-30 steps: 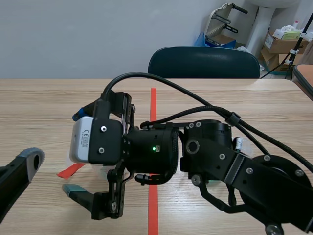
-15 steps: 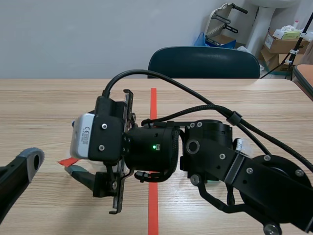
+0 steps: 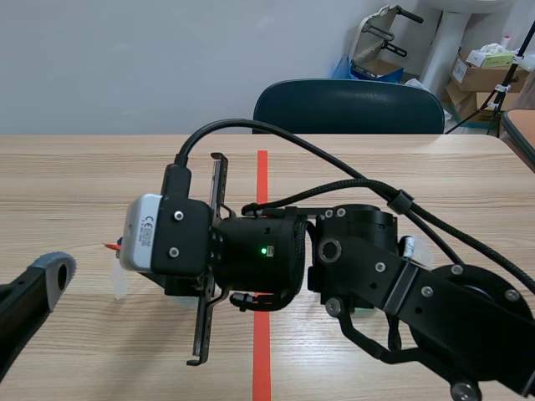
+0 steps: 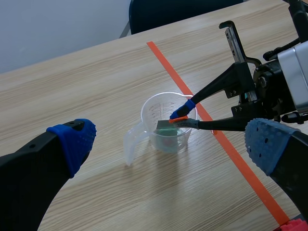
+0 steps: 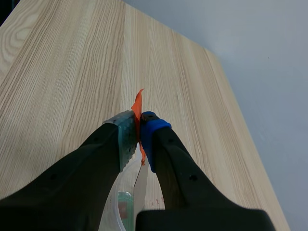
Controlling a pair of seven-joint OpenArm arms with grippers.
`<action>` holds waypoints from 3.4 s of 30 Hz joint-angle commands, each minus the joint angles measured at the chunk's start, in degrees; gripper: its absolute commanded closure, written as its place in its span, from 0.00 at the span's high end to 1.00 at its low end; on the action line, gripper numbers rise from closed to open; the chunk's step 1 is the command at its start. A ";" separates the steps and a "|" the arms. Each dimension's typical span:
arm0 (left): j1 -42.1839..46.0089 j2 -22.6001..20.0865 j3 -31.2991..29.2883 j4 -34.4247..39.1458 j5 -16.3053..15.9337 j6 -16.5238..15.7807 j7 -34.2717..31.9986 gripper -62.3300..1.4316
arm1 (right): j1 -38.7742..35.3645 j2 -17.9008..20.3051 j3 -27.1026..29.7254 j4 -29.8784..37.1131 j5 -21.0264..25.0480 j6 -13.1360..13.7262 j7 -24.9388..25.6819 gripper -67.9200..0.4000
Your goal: Do the redox reaction experiment
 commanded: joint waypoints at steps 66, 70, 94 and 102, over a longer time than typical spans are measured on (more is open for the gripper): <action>0.44 0.28 0.11 0.55 -0.35 0.09 -0.35 1.00 | 4.68 0.87 15.08 25.42 35.82 8.87 -39.30 0.02; 0.44 0.28 0.11 0.55 -0.35 0.09 -0.35 1.00 | 4.68 0.87 15.08 25.83 35.82 8.87 -39.30 0.02; 0.44 0.28 0.11 0.55 -0.35 0.09 -0.35 1.00 | 4.63 0.87 15.08 25.83 35.80 8.87 -39.08 0.02; 0.44 0.28 0.11 0.55 -0.35 0.09 -0.35 1.00 | 4.63 0.87 15.08 25.83 35.80 8.87 -39.06 0.02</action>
